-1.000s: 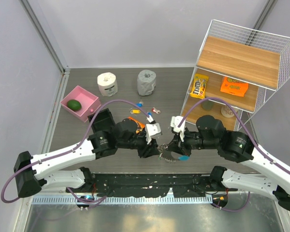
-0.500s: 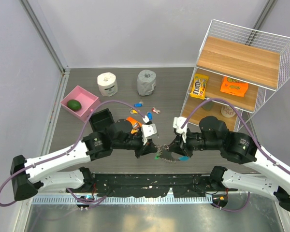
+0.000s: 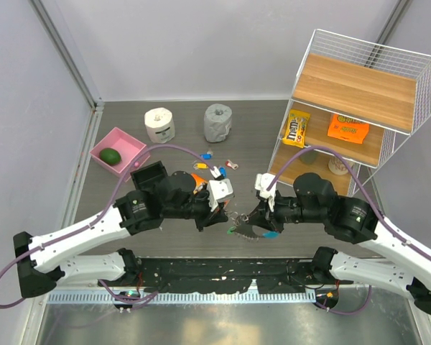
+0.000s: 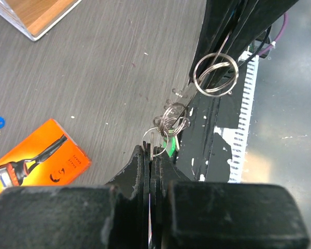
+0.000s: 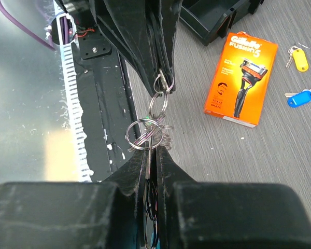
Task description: Remove the keys from the keyring
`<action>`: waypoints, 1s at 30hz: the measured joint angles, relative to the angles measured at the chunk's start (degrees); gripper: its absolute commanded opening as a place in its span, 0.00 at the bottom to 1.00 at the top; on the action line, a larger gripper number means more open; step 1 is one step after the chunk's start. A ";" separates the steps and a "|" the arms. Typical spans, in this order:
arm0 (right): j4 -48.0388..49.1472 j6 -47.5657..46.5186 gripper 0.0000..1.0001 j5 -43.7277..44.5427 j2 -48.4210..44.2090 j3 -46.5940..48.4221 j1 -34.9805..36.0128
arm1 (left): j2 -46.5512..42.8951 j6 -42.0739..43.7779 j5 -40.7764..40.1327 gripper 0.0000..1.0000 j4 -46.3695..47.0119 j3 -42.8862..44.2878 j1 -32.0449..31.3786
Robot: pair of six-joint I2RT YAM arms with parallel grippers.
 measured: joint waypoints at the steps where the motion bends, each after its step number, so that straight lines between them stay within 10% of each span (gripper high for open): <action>1: 0.59 0.00 0.06 -0.02 0.02 -0.50 0.00 | 0.17 0.09 -0.59 0.00 -1.33 1.09 0.00; 6: 6.69 0.33 0.14 0.02 -0.59 -5.20 0.00 | 0.35 0.63 -3.15 0.00 -4.98 3.23 -0.04; 9: 11.76 1.01 0.38 0.44 -2.27 -9.46 0.00 | 0.33 0.63 -5.22 0.00 -6.45 3.23 -0.11; 16: 20.76 3.39 0.61 -1.66 -6.01 -17.97 0.00 | -1.79 2.40 -10.86 0.00 -10.38 3.50 0.07; 22: 25.33 4.09 0.62 -3.06 -6.01 -19.26 0.00 | -0.15 6.86 -11.69 0.00 -19.39 10.95 0.02; 30: 34.69 3.02 0.36 -5.05 -6.14 -20.26 0.00 | 5.20 11.63 -16.31 0.00 -30.42 17.92 -2.36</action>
